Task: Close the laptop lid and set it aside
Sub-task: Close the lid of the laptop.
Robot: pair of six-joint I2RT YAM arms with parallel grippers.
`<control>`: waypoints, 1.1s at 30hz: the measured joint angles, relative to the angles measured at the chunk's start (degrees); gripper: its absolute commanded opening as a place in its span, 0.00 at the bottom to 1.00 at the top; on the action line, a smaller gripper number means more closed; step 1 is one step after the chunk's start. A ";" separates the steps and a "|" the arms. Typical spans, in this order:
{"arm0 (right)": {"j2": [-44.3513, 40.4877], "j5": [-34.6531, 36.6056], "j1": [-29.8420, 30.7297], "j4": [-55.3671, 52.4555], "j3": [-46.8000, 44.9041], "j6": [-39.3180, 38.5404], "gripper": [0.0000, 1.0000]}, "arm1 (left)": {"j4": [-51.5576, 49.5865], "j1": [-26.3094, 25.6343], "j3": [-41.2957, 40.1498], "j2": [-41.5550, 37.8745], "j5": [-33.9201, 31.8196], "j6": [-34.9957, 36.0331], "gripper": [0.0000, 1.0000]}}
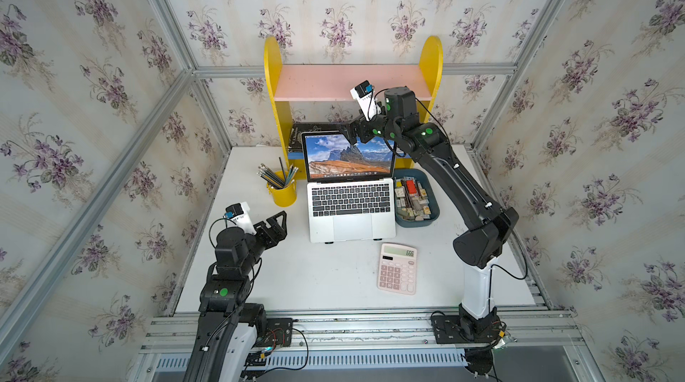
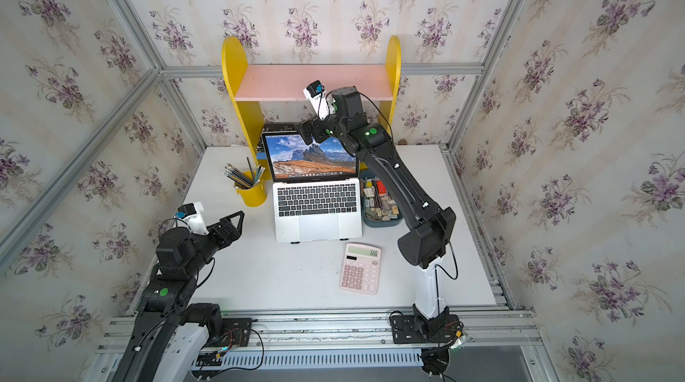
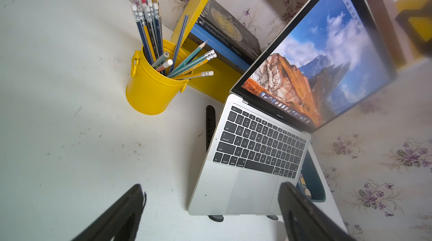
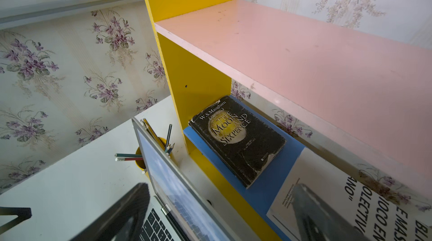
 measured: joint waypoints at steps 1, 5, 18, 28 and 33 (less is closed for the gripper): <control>0.20 -0.20 0.00 -0.44 0.15 -0.87 1.00 | 0.00 0.00 0.00 -0.04 0.02 0.09 0.93; 0.59 -0.79 0.11 -2.05 0.24 -3.74 1.00 | 0.00 0.00 0.00 -0.09 0.15 0.13 0.93; 0.72 -7.80 -0.09 -6.12 -1.27 -12.22 1.00 | -0.02 0.00 -0.07 -0.94 0.52 0.15 0.92; -0.28 -8.83 -0.26 -3.89 -4.57 -17.14 1.00 | -0.09 0.00 -0.07 -1.49 0.79 0.17 0.92; -1.88 -9.79 -0.26 -3.80 -6.64 -18.40 1.00 | -0.11 0.00 -0.15 -1.51 0.85 0.17 0.92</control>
